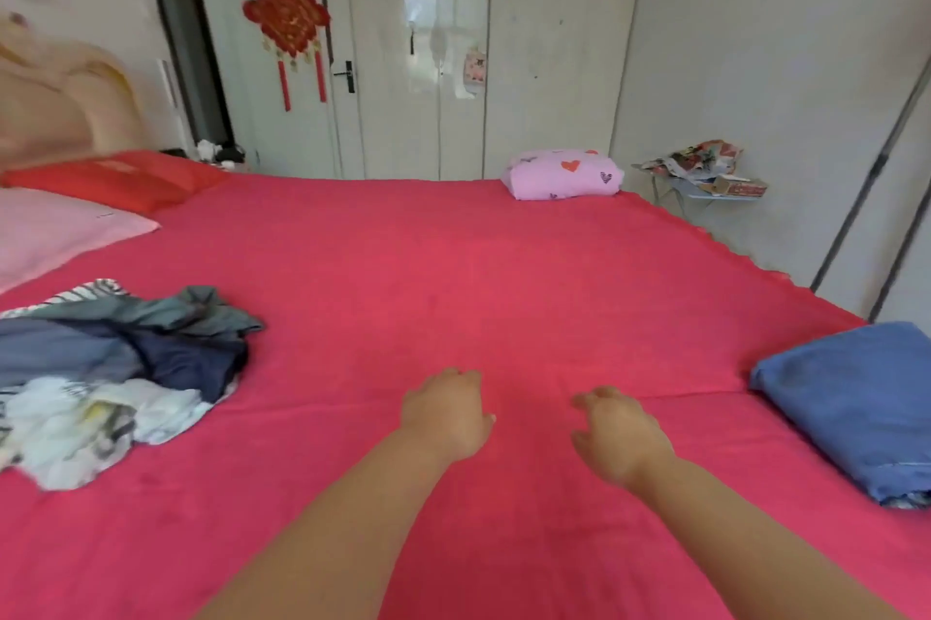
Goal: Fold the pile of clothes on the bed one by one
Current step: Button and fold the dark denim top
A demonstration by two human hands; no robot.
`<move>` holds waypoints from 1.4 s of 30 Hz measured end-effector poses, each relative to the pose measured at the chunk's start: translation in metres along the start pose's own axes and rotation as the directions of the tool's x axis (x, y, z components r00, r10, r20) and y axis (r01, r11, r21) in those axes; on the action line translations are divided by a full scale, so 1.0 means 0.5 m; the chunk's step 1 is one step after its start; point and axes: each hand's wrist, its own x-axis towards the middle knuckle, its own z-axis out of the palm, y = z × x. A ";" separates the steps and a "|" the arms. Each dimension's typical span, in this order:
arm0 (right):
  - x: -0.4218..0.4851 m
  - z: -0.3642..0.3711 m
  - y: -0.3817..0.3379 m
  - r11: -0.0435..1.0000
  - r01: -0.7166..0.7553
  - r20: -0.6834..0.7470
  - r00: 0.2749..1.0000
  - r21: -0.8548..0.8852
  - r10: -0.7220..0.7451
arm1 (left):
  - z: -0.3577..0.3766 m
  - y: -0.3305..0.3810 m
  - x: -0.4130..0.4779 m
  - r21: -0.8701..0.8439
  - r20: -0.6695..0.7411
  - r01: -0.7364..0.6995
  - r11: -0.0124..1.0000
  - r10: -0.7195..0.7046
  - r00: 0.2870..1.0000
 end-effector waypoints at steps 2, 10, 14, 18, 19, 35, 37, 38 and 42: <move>-0.006 0.010 -0.076 0.997 0.071 0.014 0.997 -0.015 -0.071 | -0.026 -0.086 -0.050 0.005 -0.016 0.066 0.998 -0.066 0.998; -0.011 0.054 -0.421 0.926 0.364 0.052 0.931 -0.102 -0.361 | -0.105 -0.446 -0.215 -0.037 -0.105 0.373 0.927 -0.375 0.921; -0.003 0.069 -0.566 0.878 0.462 0.064 0.887 -0.126 -0.457 | -0.128 -0.583 -0.259 -0.093 -0.133 0.459 0.884 -0.468 0.874; 0.022 0.082 -0.677 0.841 0.519 0.081 0.855 -0.155 -0.513 | -0.140 -0.689 -0.271 -0.103 -0.156 0.513 0.852 -0.523 0.838; 0.032 0.085 -0.701 0.832 0.530 0.088 0.848 -0.164 -0.522 | -0.140 -0.712 -0.268 -0.102 -0.158 0.524 0.845 -0.534 0.830; 0.269 0.173 -1.102 0.730 0.681 -0.114 0.731 0.056 -0.673 | -0.097 -0.990 -0.133 -0.129 -0.258 0.481 0.867 -0.498 0.828; 0.287 0.190 -1.138 0.735 0.670 -0.127 0.742 0.101 -0.659 | -0.087 -1.005 -0.126 -0.127 -0.233 0.477 0.870 -0.494 0.838; 0.293 0.198 -1.151 0.751 0.645 -0.110 0.764 0.144 -0.635 | -0.081 -1.009 -0.124 -0.123 -0.220 0.474 0.872 -0.490 0.843; 0.293 0.234 -1.163 0.769 0.631 -0.136 0.775 0.106 -0.617 | -0.063 -1.014 -0.124 -0.137 -0.214 0.464 0.875 -0.484 0.849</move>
